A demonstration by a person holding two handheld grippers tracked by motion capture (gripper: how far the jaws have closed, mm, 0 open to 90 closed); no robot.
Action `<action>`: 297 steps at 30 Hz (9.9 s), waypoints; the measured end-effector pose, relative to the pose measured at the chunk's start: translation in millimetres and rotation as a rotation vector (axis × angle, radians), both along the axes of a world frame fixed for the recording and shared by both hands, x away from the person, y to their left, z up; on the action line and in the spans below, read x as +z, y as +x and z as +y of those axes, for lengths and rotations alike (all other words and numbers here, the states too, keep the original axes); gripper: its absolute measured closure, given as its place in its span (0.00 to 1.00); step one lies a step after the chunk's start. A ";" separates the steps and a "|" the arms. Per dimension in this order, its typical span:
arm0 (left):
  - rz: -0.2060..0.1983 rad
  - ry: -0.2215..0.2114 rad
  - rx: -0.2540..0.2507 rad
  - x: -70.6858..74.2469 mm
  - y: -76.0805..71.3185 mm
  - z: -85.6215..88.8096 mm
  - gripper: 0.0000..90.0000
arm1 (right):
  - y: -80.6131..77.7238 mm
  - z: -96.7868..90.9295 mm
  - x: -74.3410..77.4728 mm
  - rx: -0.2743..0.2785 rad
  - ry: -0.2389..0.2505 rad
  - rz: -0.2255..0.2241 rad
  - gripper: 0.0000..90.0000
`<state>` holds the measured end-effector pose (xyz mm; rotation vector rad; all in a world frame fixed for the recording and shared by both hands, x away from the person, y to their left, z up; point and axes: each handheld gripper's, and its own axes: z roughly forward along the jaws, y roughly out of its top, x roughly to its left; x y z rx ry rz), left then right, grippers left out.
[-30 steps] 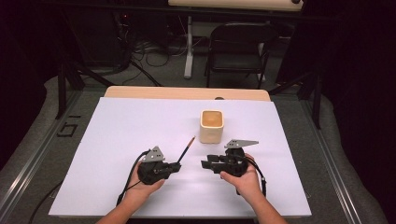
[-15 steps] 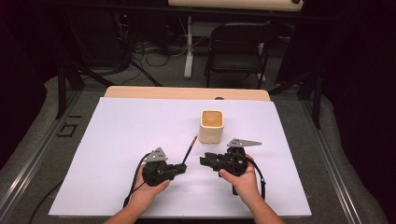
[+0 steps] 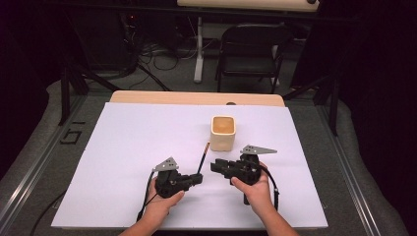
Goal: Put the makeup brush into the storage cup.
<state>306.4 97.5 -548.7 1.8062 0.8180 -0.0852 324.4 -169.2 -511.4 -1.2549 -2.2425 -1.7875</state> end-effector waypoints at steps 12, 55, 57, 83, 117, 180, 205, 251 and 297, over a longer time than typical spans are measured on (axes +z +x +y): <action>-0.006 -0.007 -0.007 -0.8 -0.8 -2.2 0.94 | 1.1 1.7 4.6 -0.033 0.089 -0.007 0.75; -0.095 0.108 -0.069 -0.2 -8.8 -15.9 0.94 | 5.7 -5.9 4.9 -0.042 0.253 0.078 0.92; -0.095 0.108 -0.070 -0.2 -8.9 -15.9 0.94 | 5.7 -6.0 4.8 -0.044 0.254 0.077 0.93; -0.075 0.106 -0.012 -0.1 -5.2 -9.1 0.66 | 3.2 -9.9 8.9 -0.068 0.206 0.004 0.94; -0.158 0.311 0.208 12.6 8.0 32.2 0.32 | -12.0 -10.5 32.3 -0.184 -0.210 -0.357 0.94; -0.176 0.371 0.250 18.5 3.7 67.8 0.30 | 61.7 -45.1 43.1 -0.394 -0.280 -0.304 0.94; -0.174 0.375 0.254 18.3 4.6 70.2 0.30 | 77.9 -43.9 97.7 -0.408 -0.303 -0.361 0.94; -0.176 0.377 0.254 17.4 4.4 69.7 0.30 | 78.8 -5.9 114.5 -0.339 -0.300 -0.417 0.94; -0.176 0.379 0.257 16.9 5.0 70.9 0.30 | 90.7 7.5 55.4 -0.300 -0.398 -0.326 0.94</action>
